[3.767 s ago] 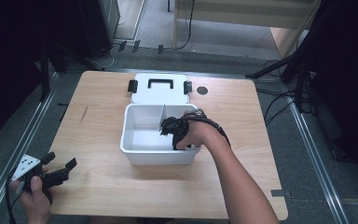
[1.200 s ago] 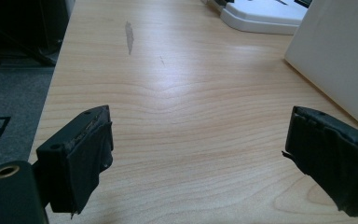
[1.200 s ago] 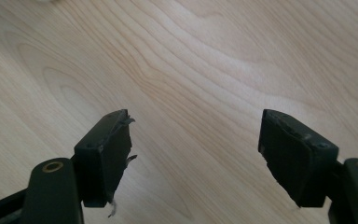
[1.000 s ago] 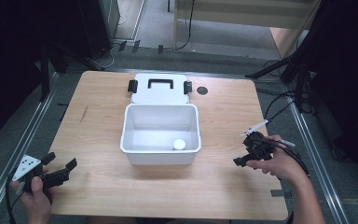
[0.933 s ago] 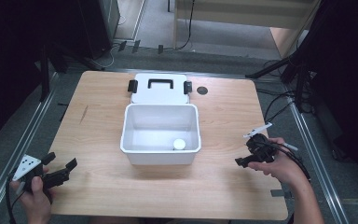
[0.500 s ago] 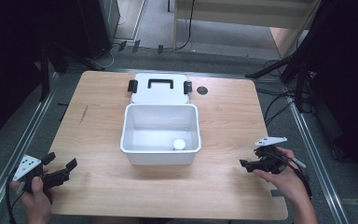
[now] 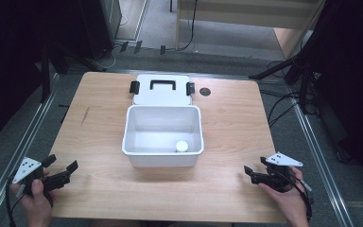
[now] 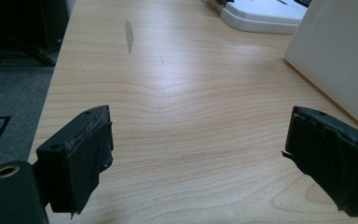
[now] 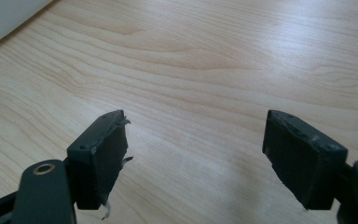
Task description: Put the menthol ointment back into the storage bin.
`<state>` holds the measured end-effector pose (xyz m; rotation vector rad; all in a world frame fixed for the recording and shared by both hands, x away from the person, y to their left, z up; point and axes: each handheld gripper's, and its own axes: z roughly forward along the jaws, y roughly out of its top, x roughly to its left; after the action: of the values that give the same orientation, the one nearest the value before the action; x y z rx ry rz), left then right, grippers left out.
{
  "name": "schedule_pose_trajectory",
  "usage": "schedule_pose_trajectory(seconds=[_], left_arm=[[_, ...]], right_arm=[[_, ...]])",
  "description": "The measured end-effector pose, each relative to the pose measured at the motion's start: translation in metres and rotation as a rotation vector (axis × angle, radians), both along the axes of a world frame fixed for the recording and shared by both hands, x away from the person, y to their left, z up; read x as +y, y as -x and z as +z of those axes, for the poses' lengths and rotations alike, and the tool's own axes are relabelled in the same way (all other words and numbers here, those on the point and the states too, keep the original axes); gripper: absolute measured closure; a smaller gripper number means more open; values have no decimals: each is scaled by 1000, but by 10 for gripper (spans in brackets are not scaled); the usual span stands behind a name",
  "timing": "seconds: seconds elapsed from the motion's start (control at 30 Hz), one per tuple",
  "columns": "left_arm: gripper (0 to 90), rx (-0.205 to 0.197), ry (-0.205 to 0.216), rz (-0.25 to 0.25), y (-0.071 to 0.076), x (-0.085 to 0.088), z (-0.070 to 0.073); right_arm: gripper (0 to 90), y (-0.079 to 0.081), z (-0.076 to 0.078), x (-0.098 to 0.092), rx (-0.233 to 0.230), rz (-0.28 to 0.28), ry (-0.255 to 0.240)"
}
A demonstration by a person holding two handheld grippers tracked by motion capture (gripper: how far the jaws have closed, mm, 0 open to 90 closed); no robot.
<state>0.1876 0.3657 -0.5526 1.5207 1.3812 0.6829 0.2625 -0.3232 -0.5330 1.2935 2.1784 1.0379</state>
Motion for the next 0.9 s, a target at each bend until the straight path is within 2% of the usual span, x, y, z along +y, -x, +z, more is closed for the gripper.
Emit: schedule_pose_trajectory(seconds=[0.17, 0.23, 0.27, 0.3, 0.33, 0.43, 0.53, 0.57, 0.6, 0.63, 0.7, 0.8, 0.83, 0.9], left_arm=[[82, 1, 2, 2, 0, 0, 0], [82, 1, 3, 2, 0, 0, 0], [82, 1, 3, 2, 0, 0, 0], [82, 1, 3, 3, 0, 0, 0], [82, 1, 3, 3, 0, 0, 0], [82, 3, 6, 2, 0, 1, 0], [82, 2, 7, 4, 0, 0, 0], [82, 2, 4, 3, 0, 0, 0], [82, 2, 4, 3, 0, 0, 0], [82, 4, 3, 2, 0, 0, 0], [82, 4, 3, 3, 0, 0, 0], [82, 3, 2, 2, 0, 0, 0], [82, 6, 0, 2, 0, -1, 0], [82, 6, -7, 1, -1, -1, 0]], right_arm=[[205, 9, -8, -7, -36, -17, -47], [186, 16, -11, -14, -70, -44, -101], [186, 16, -11, -14, -70, -44, -101], [182, 20, -13, -19, -98, -60, -130], [182, 20, -13, -19, -98, -60, -130], [156, 29, -13, -28, -106, -87, -179], [152, 34, -13, -30, -129, -95, -202], [146, 40, -13, -32, -145, -148, -200], [146, 40, -13, -32, -145, -148, -200], [112, 46, -13, -33, -152, -178, -183], [108, 49, -13, -34, -150, -215, -177], [91, 51, -13, -37, -154, -232, -196], [79, 52, -14, -40, -155, -233, -233], [69, 52, -14, -41, -134, -244, -247]])
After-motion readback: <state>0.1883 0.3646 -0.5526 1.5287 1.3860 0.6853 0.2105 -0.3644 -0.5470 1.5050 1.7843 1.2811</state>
